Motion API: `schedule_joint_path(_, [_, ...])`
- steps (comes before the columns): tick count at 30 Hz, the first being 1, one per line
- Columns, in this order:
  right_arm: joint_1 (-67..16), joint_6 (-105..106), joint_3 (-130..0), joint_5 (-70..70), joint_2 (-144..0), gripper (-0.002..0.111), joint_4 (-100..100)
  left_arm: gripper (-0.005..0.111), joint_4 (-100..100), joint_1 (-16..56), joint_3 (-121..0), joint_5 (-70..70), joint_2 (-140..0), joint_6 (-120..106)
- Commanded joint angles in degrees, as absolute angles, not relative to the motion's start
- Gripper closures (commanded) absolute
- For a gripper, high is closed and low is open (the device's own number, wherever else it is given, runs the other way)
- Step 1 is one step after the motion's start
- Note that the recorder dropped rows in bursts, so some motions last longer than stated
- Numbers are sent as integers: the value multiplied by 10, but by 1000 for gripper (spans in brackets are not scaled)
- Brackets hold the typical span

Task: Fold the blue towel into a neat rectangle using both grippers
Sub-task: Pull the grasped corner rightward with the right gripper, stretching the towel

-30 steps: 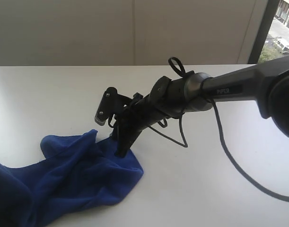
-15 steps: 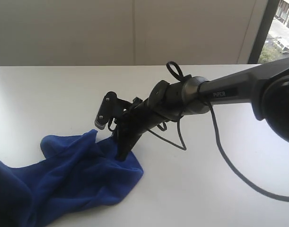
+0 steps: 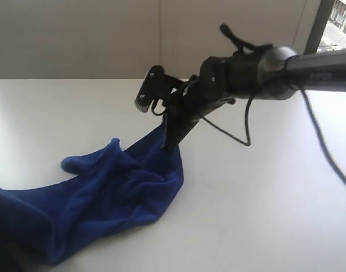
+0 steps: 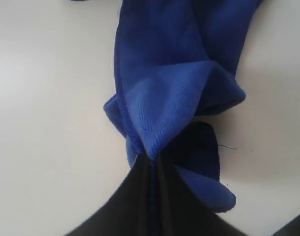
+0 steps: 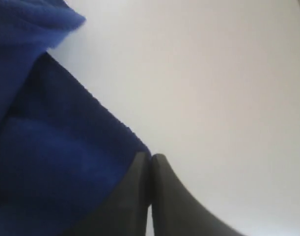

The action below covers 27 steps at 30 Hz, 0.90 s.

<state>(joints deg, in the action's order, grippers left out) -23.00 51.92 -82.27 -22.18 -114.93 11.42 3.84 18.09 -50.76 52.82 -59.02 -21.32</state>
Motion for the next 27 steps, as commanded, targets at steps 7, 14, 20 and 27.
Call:
schedule_joint_path(7, [-123, 280, -826, -448, -1009, 108, -156, 107, 50, 184, -504, 510, -587, -192])
schedule_joint_path(14, [-69, 232, -806, -596, -920, 108, -147, 107, 50, 184, -504, 511, -587, -188])
schedule_joint_path(20, [-64, 218, -693, -674, -889, 108, -48, 107, 43, 184, -504, 521, -587, -189])
schedule_joint_path(27, [-69, 321, -552, -596, -924, 106, 84, 107, 43, 184, -502, 519, -587, -188])
